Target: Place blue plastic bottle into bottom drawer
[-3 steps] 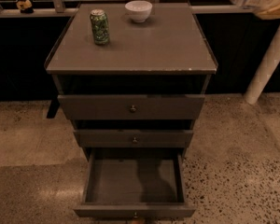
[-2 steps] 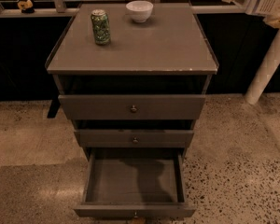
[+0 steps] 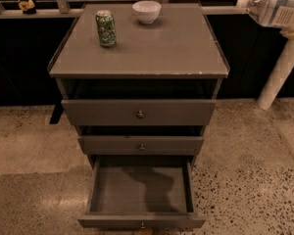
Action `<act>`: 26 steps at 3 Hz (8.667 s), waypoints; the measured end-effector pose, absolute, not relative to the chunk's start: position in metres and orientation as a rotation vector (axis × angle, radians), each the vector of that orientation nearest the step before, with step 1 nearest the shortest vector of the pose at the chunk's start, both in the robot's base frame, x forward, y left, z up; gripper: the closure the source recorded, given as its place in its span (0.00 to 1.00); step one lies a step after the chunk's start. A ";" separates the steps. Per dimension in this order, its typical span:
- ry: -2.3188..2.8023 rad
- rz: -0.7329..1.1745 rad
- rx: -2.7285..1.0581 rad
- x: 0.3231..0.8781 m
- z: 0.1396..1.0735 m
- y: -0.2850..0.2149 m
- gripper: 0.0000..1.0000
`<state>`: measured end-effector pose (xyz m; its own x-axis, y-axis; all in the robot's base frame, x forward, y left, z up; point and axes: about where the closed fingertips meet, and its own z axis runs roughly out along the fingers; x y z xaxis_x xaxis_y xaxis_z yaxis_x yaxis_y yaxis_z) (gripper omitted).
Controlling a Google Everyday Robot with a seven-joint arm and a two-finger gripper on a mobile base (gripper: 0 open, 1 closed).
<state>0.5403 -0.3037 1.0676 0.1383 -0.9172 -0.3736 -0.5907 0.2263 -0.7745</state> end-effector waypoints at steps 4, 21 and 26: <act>1.708 -0.359 -1.537 0.450 0.919 -0.325 1.00; 2.107 0.408 -1.309 0.532 0.196 -0.186 1.00; 2.040 0.638 -1.443 0.587 0.150 -0.093 1.00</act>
Offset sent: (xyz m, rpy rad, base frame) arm -0.1364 -0.0106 -0.1743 -0.0633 0.2386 -0.0064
